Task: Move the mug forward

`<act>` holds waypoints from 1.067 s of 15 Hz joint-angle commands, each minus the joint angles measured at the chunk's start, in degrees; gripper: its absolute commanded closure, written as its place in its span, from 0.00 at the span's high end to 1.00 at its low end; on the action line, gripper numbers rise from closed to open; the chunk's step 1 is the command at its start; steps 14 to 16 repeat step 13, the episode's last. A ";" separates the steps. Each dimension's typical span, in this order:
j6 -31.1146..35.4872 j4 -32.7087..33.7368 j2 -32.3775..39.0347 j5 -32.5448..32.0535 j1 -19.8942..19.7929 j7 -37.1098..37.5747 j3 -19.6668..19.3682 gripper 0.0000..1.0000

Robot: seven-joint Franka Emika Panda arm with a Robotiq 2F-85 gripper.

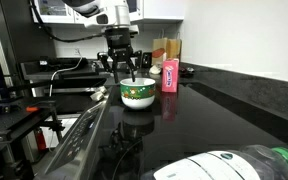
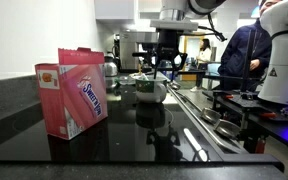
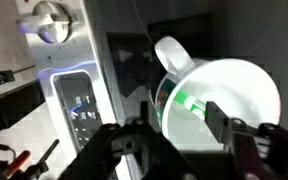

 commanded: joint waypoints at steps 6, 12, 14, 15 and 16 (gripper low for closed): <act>-21.32 0.33 -13.20 -13.64 -3.35 -6.15 4.44 1.00; -23.05 2.36 -15.06 -19.08 -3.98 -12.83 7.31 1.00; -22.86 2.69 -14.96 -18.37 -4.00 -13.39 7.44 1.00; -22.86 2.69 -14.96 -18.37 -4.00 -13.39 7.44 1.00; -22.86 2.69 -14.96 -18.37 -4.00 -13.39 7.44 1.00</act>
